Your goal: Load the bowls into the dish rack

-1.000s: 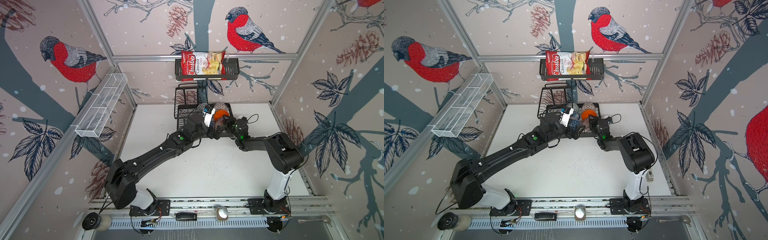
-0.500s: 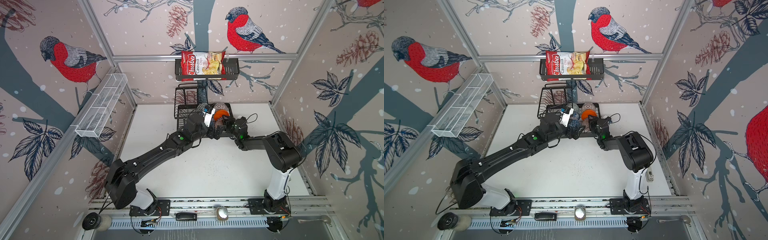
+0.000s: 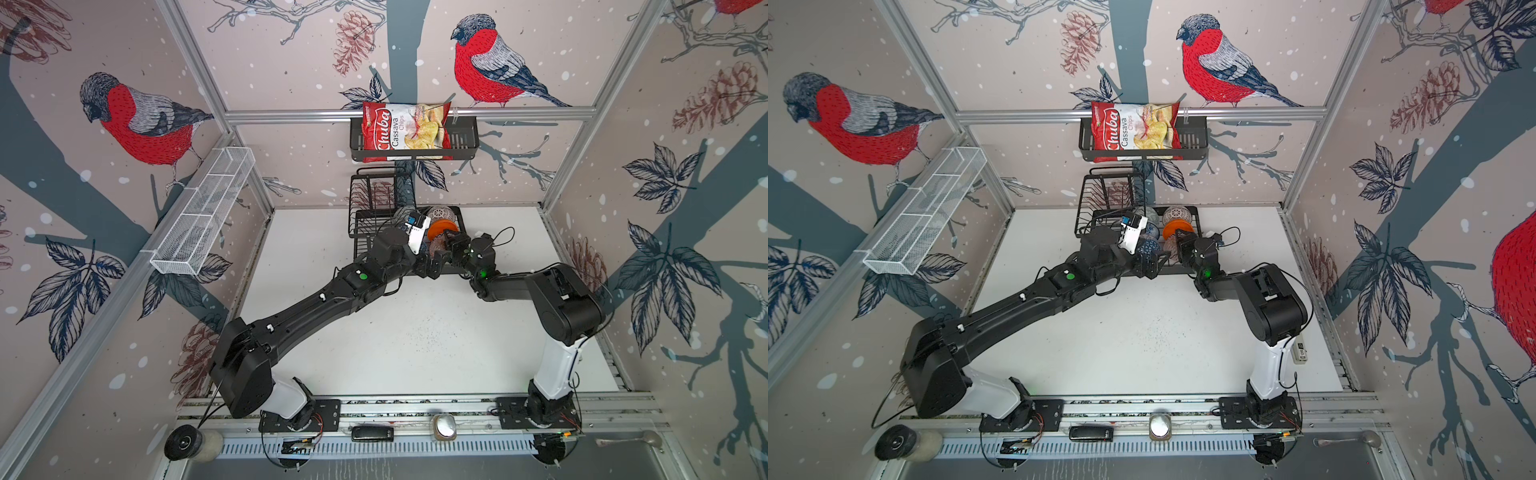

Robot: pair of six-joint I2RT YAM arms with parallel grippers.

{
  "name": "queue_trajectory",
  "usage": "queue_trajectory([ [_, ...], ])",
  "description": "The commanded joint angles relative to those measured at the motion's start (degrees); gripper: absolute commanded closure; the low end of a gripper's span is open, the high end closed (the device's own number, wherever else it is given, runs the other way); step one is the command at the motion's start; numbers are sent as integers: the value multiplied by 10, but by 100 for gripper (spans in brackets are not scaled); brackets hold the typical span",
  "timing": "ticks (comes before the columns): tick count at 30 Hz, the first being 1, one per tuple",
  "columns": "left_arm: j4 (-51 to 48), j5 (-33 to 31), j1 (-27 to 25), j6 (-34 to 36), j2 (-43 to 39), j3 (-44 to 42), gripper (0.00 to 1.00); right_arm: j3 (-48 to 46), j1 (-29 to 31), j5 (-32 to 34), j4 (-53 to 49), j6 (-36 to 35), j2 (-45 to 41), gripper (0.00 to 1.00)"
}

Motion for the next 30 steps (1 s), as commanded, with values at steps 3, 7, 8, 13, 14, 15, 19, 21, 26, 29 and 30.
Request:
queue_trajectory([
  [3, 14, 8, -1, -2, -2, 1, 2, -7, 1, 0, 5, -4, -12, 42],
  [7, 14, 6, -1, -2, -3, 1, 2, -17, 0, 0, 3, -10, -25, 37],
  [8, 15, 5, -1, -2, -3, 1, 2, -21, 0, 0, 0, -11, -29, 34],
  [13, 16, 1, -1, -2, -6, -1, 2, -39, 2, 4, -9, -19, -50, 23],
  [14, 16, 1, -1, -2, -7, -1, 2, -43, 2, 4, -11, -21, -56, 21],
  [15, 16, 2, -1, -2, -9, 0, 2, -45, 1, 5, -15, -23, -61, 20],
  [19, 27, -1, -1, -4, -25, -10, 2, -63, 3, 10, -27, -38, -93, 10],
  [21, 38, -7, -1, -1, -28, -19, 2, -73, 6, 19, -34, -53, -113, 4],
  [26, 62, -48, 4, 28, -48, -42, 2, -77, 12, 29, -77, -99, -174, 0],
  [29, 86, -80, 11, 50, -81, -60, 2, -61, 6, 18, -127, -143, -216, 0],
  [30, 85, -92, 14, 55, -89, -58, 2, -50, 2, 11, -153, -160, -229, 0],
])
